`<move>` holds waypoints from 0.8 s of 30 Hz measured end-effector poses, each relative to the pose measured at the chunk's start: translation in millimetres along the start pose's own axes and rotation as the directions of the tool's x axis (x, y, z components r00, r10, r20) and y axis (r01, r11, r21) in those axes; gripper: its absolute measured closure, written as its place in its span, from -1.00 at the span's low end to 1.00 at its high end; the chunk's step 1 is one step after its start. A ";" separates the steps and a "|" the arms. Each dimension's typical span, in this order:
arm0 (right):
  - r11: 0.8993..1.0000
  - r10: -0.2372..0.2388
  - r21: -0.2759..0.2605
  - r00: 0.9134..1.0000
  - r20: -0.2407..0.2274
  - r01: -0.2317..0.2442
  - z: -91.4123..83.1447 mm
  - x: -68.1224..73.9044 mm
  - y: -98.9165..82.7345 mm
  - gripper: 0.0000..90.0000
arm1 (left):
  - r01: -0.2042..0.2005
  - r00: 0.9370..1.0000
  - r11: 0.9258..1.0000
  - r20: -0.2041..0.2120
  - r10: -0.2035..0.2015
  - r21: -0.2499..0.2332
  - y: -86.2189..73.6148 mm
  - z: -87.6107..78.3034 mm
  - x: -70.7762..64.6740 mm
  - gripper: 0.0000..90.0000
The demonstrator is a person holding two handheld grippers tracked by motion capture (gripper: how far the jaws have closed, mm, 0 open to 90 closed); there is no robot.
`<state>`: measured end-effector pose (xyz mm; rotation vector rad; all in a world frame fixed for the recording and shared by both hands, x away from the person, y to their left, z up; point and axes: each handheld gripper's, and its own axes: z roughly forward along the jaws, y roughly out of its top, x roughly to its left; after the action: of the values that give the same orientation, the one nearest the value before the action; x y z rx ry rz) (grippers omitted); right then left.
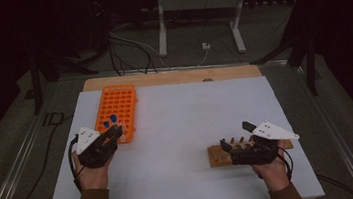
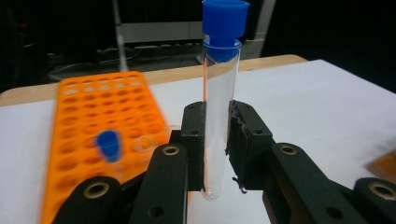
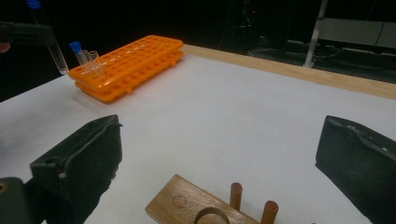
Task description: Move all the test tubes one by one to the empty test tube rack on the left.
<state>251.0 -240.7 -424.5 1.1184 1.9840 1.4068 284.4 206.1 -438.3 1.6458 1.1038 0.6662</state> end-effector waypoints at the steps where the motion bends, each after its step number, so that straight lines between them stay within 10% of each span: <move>1: 1.000 -0.001 0.000 1.000 -0.001 0.001 0.2 0.2 -0.1 -0.99 | 0.000 1.000 1.000 -0.010 0.000 0.000 -0.5 -0.4 2.8 0.71; 24: 1.000 -0.004 0.002 1.000 -0.003 0.004 0.4 0.3 -1.5 -0.99 | 0.023 0.982 1.000 -0.188 -0.023 0.001 -10.0 3.0 39.0 0.71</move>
<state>250.5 -240.5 -426.0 1.1129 1.9889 1.4048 300.2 240.7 -451.9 1.5950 1.2573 0.8181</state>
